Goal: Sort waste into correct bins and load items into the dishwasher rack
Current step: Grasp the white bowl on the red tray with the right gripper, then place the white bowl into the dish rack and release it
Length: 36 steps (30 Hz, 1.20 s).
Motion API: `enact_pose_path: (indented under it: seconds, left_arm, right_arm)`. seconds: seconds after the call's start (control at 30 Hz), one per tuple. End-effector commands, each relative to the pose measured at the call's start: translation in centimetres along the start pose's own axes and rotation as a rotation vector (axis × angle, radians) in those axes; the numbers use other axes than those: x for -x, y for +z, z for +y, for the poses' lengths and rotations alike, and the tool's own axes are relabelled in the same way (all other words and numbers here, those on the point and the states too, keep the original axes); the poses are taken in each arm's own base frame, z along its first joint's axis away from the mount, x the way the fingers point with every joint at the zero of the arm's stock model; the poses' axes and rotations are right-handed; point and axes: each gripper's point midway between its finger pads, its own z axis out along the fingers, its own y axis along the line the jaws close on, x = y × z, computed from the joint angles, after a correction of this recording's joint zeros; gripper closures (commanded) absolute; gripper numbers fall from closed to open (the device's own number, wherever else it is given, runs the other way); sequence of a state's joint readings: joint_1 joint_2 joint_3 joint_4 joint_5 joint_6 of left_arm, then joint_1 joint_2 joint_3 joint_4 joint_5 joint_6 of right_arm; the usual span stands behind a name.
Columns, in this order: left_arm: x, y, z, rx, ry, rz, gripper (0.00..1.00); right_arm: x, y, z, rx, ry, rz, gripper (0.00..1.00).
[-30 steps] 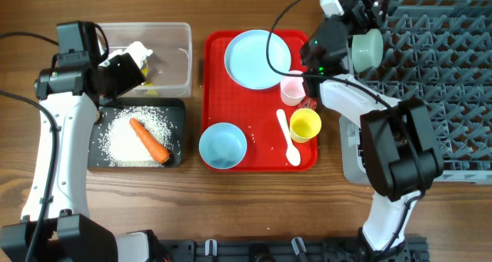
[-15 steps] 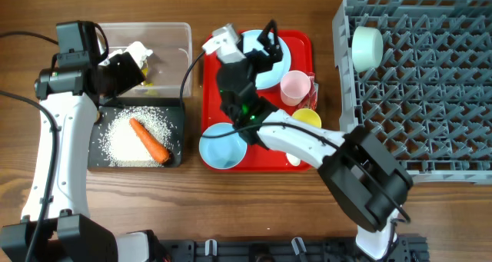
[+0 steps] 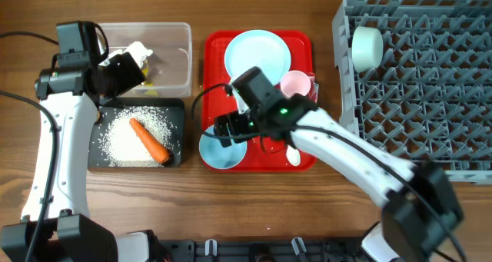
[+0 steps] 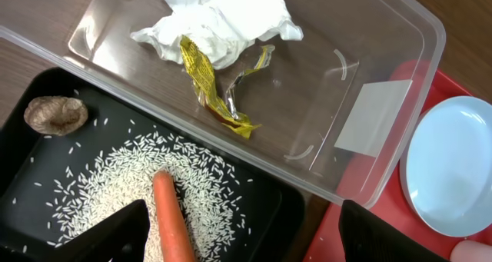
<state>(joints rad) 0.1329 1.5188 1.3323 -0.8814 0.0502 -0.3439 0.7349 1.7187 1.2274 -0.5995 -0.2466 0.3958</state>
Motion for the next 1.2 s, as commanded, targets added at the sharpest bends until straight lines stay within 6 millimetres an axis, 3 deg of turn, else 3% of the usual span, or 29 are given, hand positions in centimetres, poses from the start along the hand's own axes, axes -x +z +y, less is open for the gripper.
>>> enact_pose_path:
  seconds: [0.0,0.1,0.13,0.17,0.2,0.27,0.37,0.43,0.47,0.53,0.57,0.6,0.67,0.7,0.77,0.83,0.9,0.97,1.1,1.17]
  left_arm:
    - [-0.1,0.2,0.1,-0.001,-0.006,0.005,0.21]
    - [-0.1,0.2,0.1,-0.001,-0.007,0.005,0.21]
    - [-0.1,0.2,0.1,-0.001,-0.007,0.005,0.21]
    - [-0.1,0.2,0.1,-0.001,-0.007,0.005,0.21]
    - [-0.1,0.2,0.1,-0.001,-0.007,0.005,0.21]
    - [-0.1,0.2,0.1,-0.001,-0.007,0.005,0.21]
    - [-0.1,0.2,0.1,-0.001,-0.007,0.005,0.20]
    - [-0.1,0.2,0.1,-0.001,-0.007,0.005,0.14]
    - [-0.1,0.2,0.1,-0.001,-0.007,0.005,0.11]
    - [-0.1,0.2,0.1,-0.001,-0.007,0.005,0.04]
    - [-0.1,0.2,0.1,-0.002,-0.006,0.006,0.00]
    - [-0.1,0.2,0.1,-0.002,-0.007,0.005,0.00]
    - [-0.1,0.2,0.1,-0.001,-0.007,0.005,0.00]
    - [-0.1,0.2,0.1,-0.002,-0.007,0.005,0.00]
    - [-0.1,0.2,0.1,-0.002,-0.007,0.005,0.00]
    - [-0.1,0.2,0.1,-0.002,-0.007,0.004,0.00]
    - [-0.1,0.2,0.1,-0.001,-0.014,0.005,0.00]
    - [-0.1,0.2,0.1,-0.002,-0.014,0.005,0.00]
    - [-0.1,0.2,0.1,-0.002,-0.014,0.005,0.00]
    - [-0.1,0.2,0.1,-0.002,-0.014,0.005,0.00]
  right_arm:
    - [-2.9,4.2,-1.1,0.007,0.107,0.152,0.11]
    - [-3.7,5.6,-2.3,-0.016,0.147,0.193,0.18]
    - [-3.6,5.6,-2.6,-0.019,0.164,0.191,0.28]
    - [-3.5,5.6,-2.9,-0.025,0.179,0.189,0.43]
    - [-3.5,5.5,-2.9,-0.026,0.183,0.188,0.67]
    - [-3.4,5.5,-2.9,-0.024,0.183,0.185,0.96]
    - [-2.6,4.8,-3.1,-0.021,0.186,0.160,0.96]
    - [-0.6,2.5,-3.8,-0.063,0.153,0.063,0.96]
    - [0.8,0.6,-4.1,-0.097,0.125,-0.004,0.96]
    - [4.9,-7.3,-6.7,-0.331,0.085,-0.240,0.96]
    - [6.9,-14.0,-9.7,-0.565,0.066,-0.409,0.96]
    - [7.3,-18.4,-11.8,-0.722,0.083,-0.507,0.96]
    - [6.4,-25.7,-16.1,-1.022,0.142,-0.605,0.96]
    - [4.6,-30.0,-19.3,-1.245,0.212,-0.611,0.96]
    - [2.2,-33.4,-23.0,-1.471,0.251,-0.513,0.96]
    - [0.8,-34.4,-26.4,-1.555,0.271,-0.377,0.96]
    - [-0.8,-34.0,-30.3,-1.614,0.161,-0.067,0.94]
    - [-1.1,-33.0,-31.1,-1.609,0.064,0.079,0.89]
    - [-2.5,-31.4,-30.2,-1.556,-0.014,0.213,0.96]
    - [-2.7,-30.4,-30.1,-1.504,0.029,0.170,0.96]
